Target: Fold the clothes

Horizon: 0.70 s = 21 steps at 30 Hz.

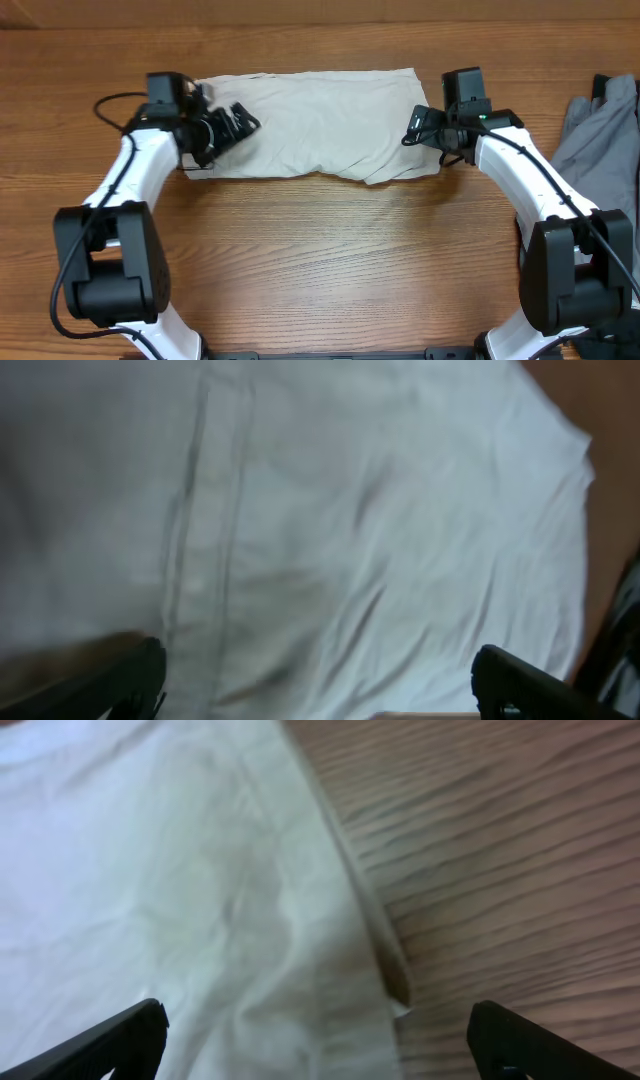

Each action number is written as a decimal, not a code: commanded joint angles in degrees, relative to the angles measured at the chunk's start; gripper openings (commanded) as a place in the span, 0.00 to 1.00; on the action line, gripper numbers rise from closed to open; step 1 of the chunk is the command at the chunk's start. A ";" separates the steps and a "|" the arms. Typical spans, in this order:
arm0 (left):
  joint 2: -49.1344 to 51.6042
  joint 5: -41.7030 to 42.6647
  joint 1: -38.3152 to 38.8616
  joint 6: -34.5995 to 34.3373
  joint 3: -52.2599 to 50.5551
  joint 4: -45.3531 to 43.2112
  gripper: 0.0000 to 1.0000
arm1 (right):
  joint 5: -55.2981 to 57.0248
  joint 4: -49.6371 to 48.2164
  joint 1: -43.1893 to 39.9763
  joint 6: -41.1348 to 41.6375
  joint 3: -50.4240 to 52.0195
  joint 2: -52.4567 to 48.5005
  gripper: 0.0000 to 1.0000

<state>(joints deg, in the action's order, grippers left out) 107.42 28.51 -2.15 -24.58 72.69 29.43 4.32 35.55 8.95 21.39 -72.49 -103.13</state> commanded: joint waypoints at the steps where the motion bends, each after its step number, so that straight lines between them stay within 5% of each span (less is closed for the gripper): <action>1: -0.66 -5.49 3.04 5.86 0.50 1.75 1.00 | -3.26 -0.31 -0.13 1.60 1.99 -0.81 1.00; 17: 0.39 -20.17 6.69 5.75 0.46 2.05 1.00 | -3.82 -11.96 -0.13 1.31 8.63 -6.36 0.98; 19: 0.87 -20.83 6.69 5.77 0.44 1.84 1.00 | -3.80 -12.07 -0.13 1.27 8.63 -6.97 0.82; 21: 1.73 -22.38 6.69 5.75 0.44 1.90 1.00 | -3.02 -10.75 -0.15 1.29 8.63 -7.06 0.47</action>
<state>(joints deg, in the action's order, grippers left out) 107.48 10.02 4.32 -20.34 72.69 31.53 0.84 24.21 8.99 22.41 -64.20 -109.16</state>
